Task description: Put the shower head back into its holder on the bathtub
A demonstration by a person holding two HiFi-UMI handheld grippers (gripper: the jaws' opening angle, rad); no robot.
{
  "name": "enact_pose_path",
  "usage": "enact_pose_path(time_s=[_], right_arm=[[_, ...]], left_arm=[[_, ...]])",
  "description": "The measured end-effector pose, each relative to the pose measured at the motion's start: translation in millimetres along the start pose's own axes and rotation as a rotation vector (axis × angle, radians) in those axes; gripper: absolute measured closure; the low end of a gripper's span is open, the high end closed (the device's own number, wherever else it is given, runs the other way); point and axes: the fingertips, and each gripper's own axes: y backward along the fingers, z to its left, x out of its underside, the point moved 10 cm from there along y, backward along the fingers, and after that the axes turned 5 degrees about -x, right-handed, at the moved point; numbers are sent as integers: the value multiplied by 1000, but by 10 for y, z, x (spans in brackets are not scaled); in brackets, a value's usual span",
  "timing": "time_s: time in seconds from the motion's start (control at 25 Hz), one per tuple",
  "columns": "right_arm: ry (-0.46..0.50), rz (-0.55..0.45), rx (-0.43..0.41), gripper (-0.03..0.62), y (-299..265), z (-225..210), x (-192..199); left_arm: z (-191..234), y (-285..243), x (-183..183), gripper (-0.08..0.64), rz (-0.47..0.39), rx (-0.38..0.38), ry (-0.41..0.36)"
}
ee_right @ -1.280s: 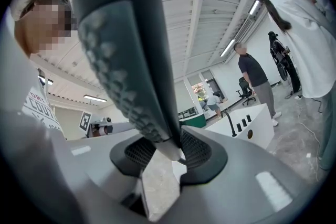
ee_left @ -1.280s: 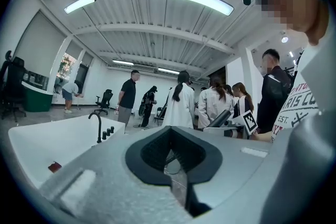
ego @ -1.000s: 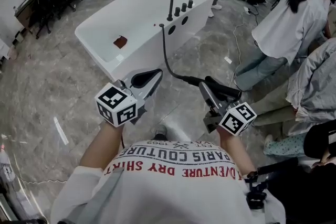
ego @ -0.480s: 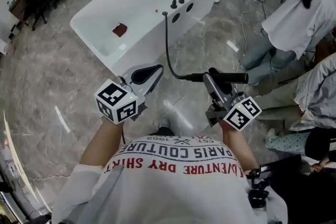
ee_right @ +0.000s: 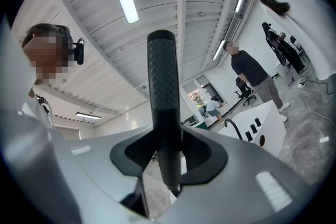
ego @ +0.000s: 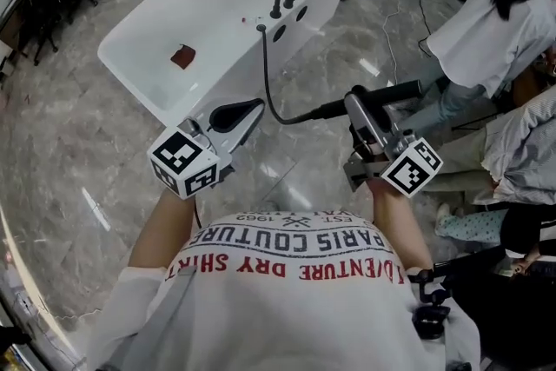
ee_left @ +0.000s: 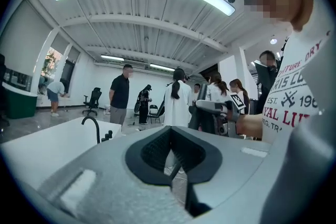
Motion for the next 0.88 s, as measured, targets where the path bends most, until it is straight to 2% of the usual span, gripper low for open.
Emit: enact_pose_path(time_s=[0.12, 0.32, 0.48, 0.72, 0.88], right_arm=[[24, -25, -7, 454, -59, 22, -114], [37, -77, -37, 457, -160, 31, -316], [41, -100, -53, 457, -220, 6, -422], [-18, -107, -83, 457, -469, -383, -538], [-89, -117, -112, 459, -690, -756, -583]], left_arm=[[37, -16, -27, 558, -4, 37, -43], [219, -94, 51, 558, 25, 45, -2], [262, -141, 194, 558, 82, 41, -24], [449, -369, 275, 558, 129, 30, 24], [587, -558, 349, 558, 184, 3, 26]])
